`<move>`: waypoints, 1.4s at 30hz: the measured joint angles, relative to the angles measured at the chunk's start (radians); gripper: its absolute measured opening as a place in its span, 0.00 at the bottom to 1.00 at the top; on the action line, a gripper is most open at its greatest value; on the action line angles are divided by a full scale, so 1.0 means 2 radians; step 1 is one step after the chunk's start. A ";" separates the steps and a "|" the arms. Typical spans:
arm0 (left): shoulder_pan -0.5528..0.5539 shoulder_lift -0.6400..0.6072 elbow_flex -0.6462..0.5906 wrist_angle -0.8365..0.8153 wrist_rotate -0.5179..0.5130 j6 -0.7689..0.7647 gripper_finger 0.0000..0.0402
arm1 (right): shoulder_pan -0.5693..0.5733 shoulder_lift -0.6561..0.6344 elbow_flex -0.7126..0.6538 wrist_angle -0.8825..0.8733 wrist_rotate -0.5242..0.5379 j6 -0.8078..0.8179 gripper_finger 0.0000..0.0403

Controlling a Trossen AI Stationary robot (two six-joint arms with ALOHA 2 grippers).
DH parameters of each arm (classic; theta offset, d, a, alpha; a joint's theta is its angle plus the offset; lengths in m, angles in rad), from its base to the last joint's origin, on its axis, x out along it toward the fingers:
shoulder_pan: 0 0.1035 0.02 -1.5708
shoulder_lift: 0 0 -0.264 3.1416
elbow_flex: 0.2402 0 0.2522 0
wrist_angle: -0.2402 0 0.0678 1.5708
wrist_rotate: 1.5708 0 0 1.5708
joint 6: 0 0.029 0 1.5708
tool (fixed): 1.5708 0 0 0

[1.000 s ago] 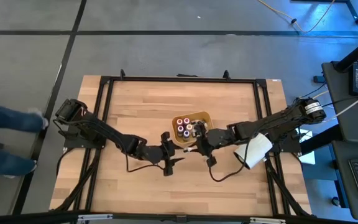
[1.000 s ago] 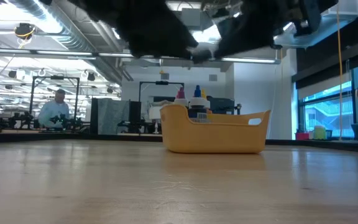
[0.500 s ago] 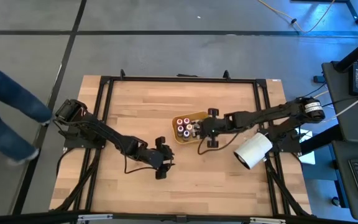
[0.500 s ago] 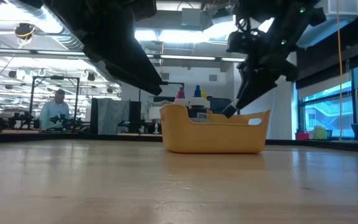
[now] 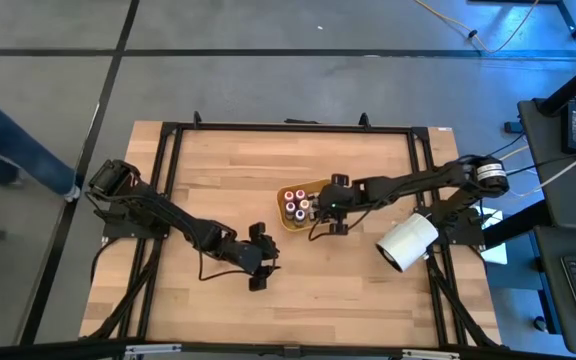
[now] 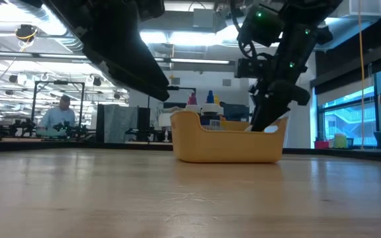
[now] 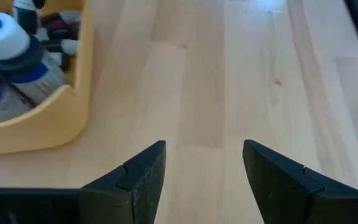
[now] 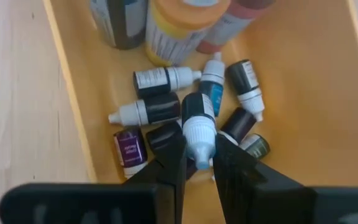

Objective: Pick & Place food coloring
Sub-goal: Put the small black food coloring bottle into the yellow bin, then return to Home Position

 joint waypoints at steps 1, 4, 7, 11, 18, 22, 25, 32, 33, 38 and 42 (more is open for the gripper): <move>0.000 0.000 0.000 0.000 0.006 -0.004 0.52 | 0.000 0.001 0.000 0.001 0.000 0.001 0.18; -0.003 -0.001 0.000 0.000 0.022 0.004 0.53 | 0.000 0.003 0.000 0.000 0.000 -0.001 0.18; -0.003 -0.014 0.000 0.001 0.030 0.014 0.52 | 0.000 0.003 0.000 0.000 0.000 -0.001 0.20; -0.002 -0.036 0.000 0.004 0.033 0.041 0.52 | 0.000 0.003 0.000 0.000 0.000 -0.001 0.25; 0.009 -0.095 -0.048 0.075 0.059 0.100 0.53 | 0.000 -0.001 0.000 -0.002 0.000 0.004 0.34; 0.039 -0.154 -0.126 0.160 0.120 0.128 0.52 | 0.002 -0.035 0.016 -0.020 0.015 0.024 0.35; 0.066 -0.205 -0.184 0.193 0.152 0.151 0.52 | 0.010 -0.080 0.022 -0.015 0.048 0.026 0.35; 0.142 -0.358 -0.306 0.201 0.166 0.151 0.52 | 0.021 -0.202 -0.047 0.075 0.093 -0.005 0.34; 0.152 -0.380 -0.323 0.210 0.170 0.153 0.52 | 0.020 -0.222 -0.063 0.086 0.093 -0.012 0.34; 0.201 -0.478 -0.407 0.248 0.197 0.149 0.52 | 0.021 -0.317 -0.143 0.149 0.078 -0.015 0.34; 0.235 -0.534 -0.447 0.255 0.209 0.123 0.53 | 0.020 -0.392 -0.213 0.233 0.079 -0.008 0.34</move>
